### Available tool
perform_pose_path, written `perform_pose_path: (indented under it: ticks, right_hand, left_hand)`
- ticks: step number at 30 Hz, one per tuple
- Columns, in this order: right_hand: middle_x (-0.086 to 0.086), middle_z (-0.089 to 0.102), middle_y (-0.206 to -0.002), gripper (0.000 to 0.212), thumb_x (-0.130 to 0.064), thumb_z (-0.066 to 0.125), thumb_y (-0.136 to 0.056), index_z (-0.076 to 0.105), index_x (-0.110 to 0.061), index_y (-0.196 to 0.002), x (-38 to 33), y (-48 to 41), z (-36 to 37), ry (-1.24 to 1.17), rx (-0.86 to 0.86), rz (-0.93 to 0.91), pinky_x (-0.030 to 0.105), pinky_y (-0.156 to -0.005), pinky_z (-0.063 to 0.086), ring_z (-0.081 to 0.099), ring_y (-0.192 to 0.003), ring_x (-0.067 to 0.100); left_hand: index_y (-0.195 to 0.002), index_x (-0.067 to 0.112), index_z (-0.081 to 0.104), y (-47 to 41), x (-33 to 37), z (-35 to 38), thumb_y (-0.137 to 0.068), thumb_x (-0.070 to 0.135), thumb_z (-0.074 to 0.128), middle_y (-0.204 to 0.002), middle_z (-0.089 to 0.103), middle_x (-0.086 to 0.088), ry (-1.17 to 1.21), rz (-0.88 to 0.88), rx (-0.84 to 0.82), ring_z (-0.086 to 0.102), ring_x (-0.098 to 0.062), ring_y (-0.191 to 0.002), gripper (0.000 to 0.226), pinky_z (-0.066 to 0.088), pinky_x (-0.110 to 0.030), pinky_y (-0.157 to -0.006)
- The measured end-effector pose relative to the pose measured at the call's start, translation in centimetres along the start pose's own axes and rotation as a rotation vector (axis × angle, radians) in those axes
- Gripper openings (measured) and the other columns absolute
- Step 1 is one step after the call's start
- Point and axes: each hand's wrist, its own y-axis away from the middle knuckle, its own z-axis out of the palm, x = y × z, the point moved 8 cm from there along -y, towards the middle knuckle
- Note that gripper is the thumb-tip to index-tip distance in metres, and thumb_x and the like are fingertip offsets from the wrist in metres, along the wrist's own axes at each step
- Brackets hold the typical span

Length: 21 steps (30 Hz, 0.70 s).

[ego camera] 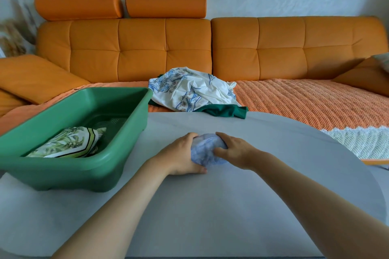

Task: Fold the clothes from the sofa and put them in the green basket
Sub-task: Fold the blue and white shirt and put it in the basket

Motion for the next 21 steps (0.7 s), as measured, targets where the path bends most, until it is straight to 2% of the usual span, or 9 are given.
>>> perform_pose_path:
  ticks: [2, 5, 6, 9, 13, 15, 17, 19, 21]
  right_hand:
    - [0.004, 0.039, -0.151, 0.073, -0.060, 0.039, -0.092, 0.033, -0.019, -0.152, 0.3, -0.2, 0.1, 0.157, -0.003, 0.026, 0.039, -0.114, 0.025, 0.028, -0.146, 0.029]
    - [0.006, -0.012, -0.166, 0.086, -0.048, 0.042, -0.091, 0.002, -0.015, -0.160, -2.0, 0.0, -1.2, 0.346, 0.178, -0.126, 0.045, -0.124, 0.000, -0.013, -0.153, 0.021]
    - [0.006, -0.018, -0.165, 0.090, -0.041, 0.044, -0.088, -0.004, -0.016, -0.160, -3.5, 0.2, -1.5, 0.403, 0.255, -0.231, 0.043, -0.124, -0.004, -0.017, -0.152, 0.020]
    - [0.006, -0.003, -0.167, 0.093, -0.032, 0.051, -0.082, 0.003, -0.015, -0.160, -5.8, 0.6, 0.0, 0.499, 0.205, -0.398, 0.035, -0.124, -0.002, -0.003, -0.154, 0.020]
    - [0.001, 0.023, -0.162, 0.100, -0.040, 0.068, -0.075, 0.016, -0.021, -0.158, -4.8, 0.5, 0.9, 0.363, 0.080, -0.344, 0.032, -0.121, 0.018, 0.022, -0.148, 0.019]
    - [-0.002, 0.029, -0.158, 0.101, -0.039, 0.073, -0.072, 0.019, -0.026, -0.156, -4.0, 0.5, 0.6, 0.299, 0.055, -0.304, 0.034, -0.116, 0.030, 0.028, -0.145, 0.021]
    - [-0.004, 0.033, -0.154, 0.099, -0.038, 0.073, -0.072, 0.020, -0.032, -0.155, -3.6, 0.4, 0.4, 0.282, 0.043, -0.278, 0.038, -0.112, 0.037, 0.034, -0.140, 0.023]
    - [-0.004, 0.037, -0.151, 0.095, -0.039, 0.072, -0.073, 0.022, -0.035, -0.153, -3.6, 0.3, 0.3, 0.307, 0.042, -0.283, 0.041, -0.109, 0.040, 0.040, -0.136, 0.024]
    - [-0.003, 0.041, -0.147, 0.092, -0.040, 0.071, -0.074, 0.023, -0.036, -0.152, -3.8, 0.1, 0.4, 0.325, 0.046, -0.287, 0.041, -0.107, 0.042, 0.043, -0.131, 0.025]
  left_hand:
    - [-0.144, 0.034, 0.028, -0.1, -0.8, 0.1, -0.041, 0.075, 0.076, -0.137, 0.049, 0.012, 0.028, -0.036, -0.031, 0.052, -0.011, -0.118, 0.121, 0.045, -0.027, -0.089]
    - [-0.135, 0.036, 0.039, -0.1, -0.6, -0.2, -0.045, 0.071, 0.078, -0.129, 0.054, 0.016, -0.007, -0.022, -0.040, 0.057, -0.011, -0.114, 0.104, 0.050, -0.032, -0.091]
    - [-0.128, 0.038, 0.044, -0.1, -0.3, -0.3, -0.047, 0.068, 0.079, -0.123, 0.057, 0.018, -0.024, -0.008, -0.027, 0.059, -0.011, -0.110, 0.093, 0.052, -0.033, -0.089]
    - [-0.121, 0.043, 0.045, -0.1, 0.2, -0.4, -0.050, 0.067, 0.075, -0.118, 0.059, 0.019, -0.072, 0.014, -0.028, 0.061, -0.011, -0.105, 0.081, 0.053, -0.035, -0.088]
    - [-0.136, 0.040, 0.041, 0.4, -1.0, -0.9, -0.060, 0.056, 0.083, -0.127, 0.057, 0.017, 0.016, -0.027, -0.136, 0.058, -0.011, -0.111, 0.088, 0.050, -0.035, -0.096]
    - [-0.130, 0.037, 0.049, 0.5, -1.8, -1.6, -0.073, 0.045, 0.080, -0.125, 0.061, 0.013, -0.026, -0.030, -0.149, 0.059, -0.014, -0.110, 0.066, 0.049, -0.033, -0.094]
    - [-0.121, 0.034, 0.054, 0.7, -2.1, -2.7, -0.085, 0.028, 0.065, -0.124, 0.064, 0.003, -0.223, -0.037, -0.134, 0.060, -0.022, -0.111, 0.038, 0.048, -0.031, -0.090]
    - [-0.133, 0.029, 0.051, 0.9, -2.3, -3.8, -0.085, 0.012, 0.052, -0.135, 0.058, -0.003, -0.420, -0.061, -0.143, 0.055, -0.027, -0.122, 0.051, 0.046, -0.033, -0.096]
    - [-0.150, 0.025, 0.036, 1.0, -2.1, -5.4, -0.083, 0.007, 0.048, -0.153, 0.042, -0.003, -0.419, -0.114, -0.112, 0.041, -0.026, -0.138, 0.070, 0.040, -0.036, -0.108]
